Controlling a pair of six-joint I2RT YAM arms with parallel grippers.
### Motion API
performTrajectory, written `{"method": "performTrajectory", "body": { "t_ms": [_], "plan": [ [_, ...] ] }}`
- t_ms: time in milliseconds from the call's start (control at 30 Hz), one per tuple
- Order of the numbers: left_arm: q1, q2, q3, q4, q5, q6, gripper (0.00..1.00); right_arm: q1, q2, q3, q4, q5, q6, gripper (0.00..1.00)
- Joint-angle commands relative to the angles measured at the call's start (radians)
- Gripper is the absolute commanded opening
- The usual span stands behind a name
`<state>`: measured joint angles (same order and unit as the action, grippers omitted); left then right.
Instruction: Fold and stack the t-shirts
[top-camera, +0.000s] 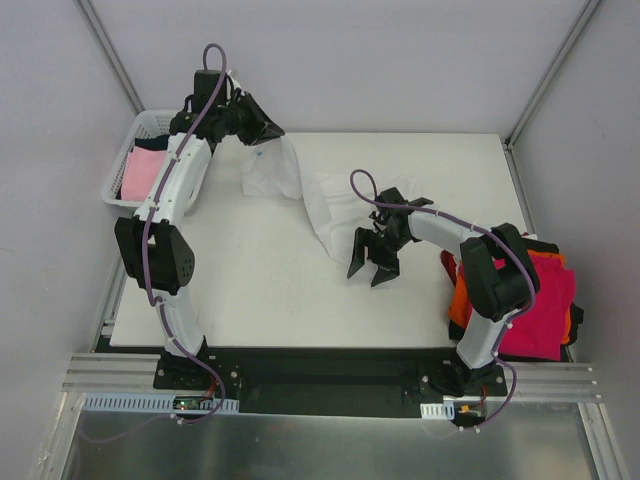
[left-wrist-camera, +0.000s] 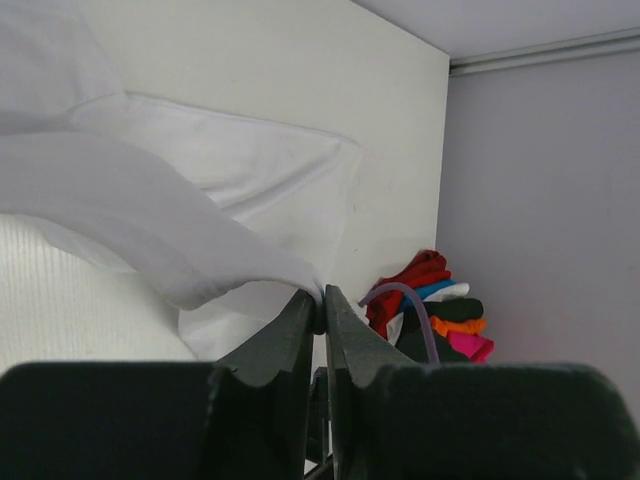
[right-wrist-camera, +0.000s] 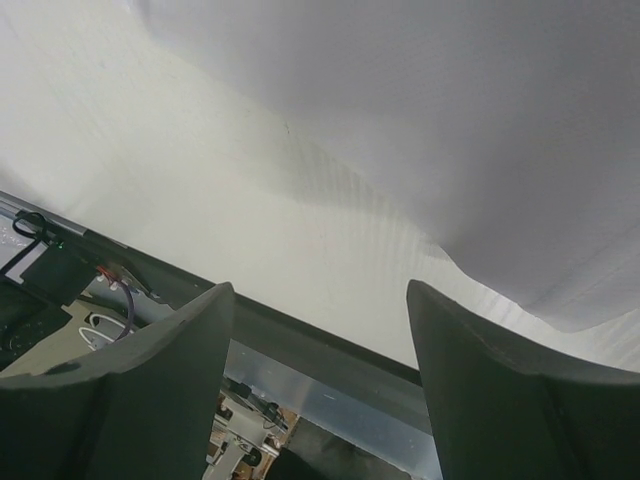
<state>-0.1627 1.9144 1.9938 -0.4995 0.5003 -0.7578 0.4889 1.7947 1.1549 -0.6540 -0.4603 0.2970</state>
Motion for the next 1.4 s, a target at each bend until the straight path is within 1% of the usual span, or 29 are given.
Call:
{"method": "performTrajectory", "body": {
  "t_ms": [0,33,133,233,300,467,533,667,800,867,933,1100,1267,1367],
  "plan": [
    [0.003,-0.064,-0.151,-0.022,0.001,0.029,0.09,0.005,-0.029,0.037,0.005,0.003,0.014,0.73],
    [0.005,-0.061,-0.2,-0.02,-0.002,0.035,0.08,0.007,-0.028,0.04,0.005,0.003,0.016,0.73],
    [0.005,-0.038,-0.26,-0.02,-0.02,0.058,0.05,0.011,-0.031,0.034,0.004,0.003,0.016,0.73],
    [0.005,0.021,-0.267,-0.02,-0.043,0.083,0.04,0.01,-0.043,0.005,-0.001,0.008,0.014,0.73],
    [0.006,0.057,-0.253,-0.022,-0.074,0.104,0.03,0.011,-0.052,-0.012,-0.007,0.015,0.008,0.73],
    [0.037,0.21,-0.139,-0.02,-0.109,0.095,0.0,0.01,-0.074,-0.037,-0.048,0.043,-0.019,0.73],
    [0.055,0.247,-0.096,-0.02,-0.165,0.08,0.0,0.01,-0.072,-0.032,-0.067,0.048,-0.033,0.73],
    [0.083,0.27,-0.017,-0.02,-0.204,0.048,0.0,0.007,-0.035,0.006,-0.099,0.051,-0.058,0.73],
    [0.098,0.259,0.058,-0.024,-0.23,0.041,0.0,-0.007,0.02,0.106,-0.137,0.046,-0.084,0.73],
    [0.109,0.252,0.074,-0.027,-0.267,0.038,0.02,-0.012,0.046,0.147,-0.159,0.042,-0.097,0.73],
    [0.132,0.258,0.088,-0.036,-0.284,0.026,0.02,-0.019,0.08,0.196,-0.182,0.038,-0.108,0.73],
    [0.157,0.264,0.105,-0.039,-0.354,0.005,0.01,-0.041,0.111,0.241,-0.216,0.032,-0.125,0.73],
    [0.189,0.282,0.164,-0.043,-0.348,0.011,0.01,-0.073,0.144,0.287,-0.236,0.017,-0.128,0.73],
    [0.189,0.239,0.178,-0.044,-0.335,-0.001,0.01,-0.088,0.172,0.338,-0.254,0.011,-0.13,0.73]
  ]
}}
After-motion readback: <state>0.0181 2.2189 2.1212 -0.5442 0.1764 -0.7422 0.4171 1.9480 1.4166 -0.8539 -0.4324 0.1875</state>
